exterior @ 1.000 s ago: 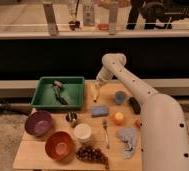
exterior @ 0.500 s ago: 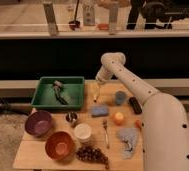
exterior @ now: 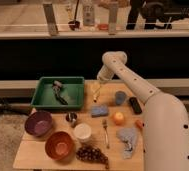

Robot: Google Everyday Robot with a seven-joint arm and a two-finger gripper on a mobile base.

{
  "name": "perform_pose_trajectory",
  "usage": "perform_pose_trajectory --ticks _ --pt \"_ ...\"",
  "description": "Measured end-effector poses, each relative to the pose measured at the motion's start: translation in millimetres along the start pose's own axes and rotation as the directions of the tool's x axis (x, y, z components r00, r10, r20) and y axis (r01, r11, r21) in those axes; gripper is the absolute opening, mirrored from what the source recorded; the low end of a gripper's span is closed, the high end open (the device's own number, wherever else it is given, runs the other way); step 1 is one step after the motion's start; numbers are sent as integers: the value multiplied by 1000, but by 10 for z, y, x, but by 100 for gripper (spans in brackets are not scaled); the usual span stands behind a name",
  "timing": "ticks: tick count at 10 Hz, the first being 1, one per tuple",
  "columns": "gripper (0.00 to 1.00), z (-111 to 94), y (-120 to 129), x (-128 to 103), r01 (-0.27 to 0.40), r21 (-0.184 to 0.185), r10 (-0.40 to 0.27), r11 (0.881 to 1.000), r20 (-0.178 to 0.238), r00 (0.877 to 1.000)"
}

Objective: Place banana in metal cup

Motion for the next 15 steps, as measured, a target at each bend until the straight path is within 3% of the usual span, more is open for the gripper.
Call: perform_pose_trajectory --ticks 4,6,8,12,15 --pt "80 -80 25 16 -14 -1 14 1000 -3 1000" --pt "73 -40 29 4 -9 0 9 1000 -8 1000" --pt "79 -29 13 52 -23 1 23 1000 -9 1000" --pt "80 162 -78 103 -58 -8 58 998 -14 998" --pt "80 126 -95 75 -68 -12 68 998 -15 998"
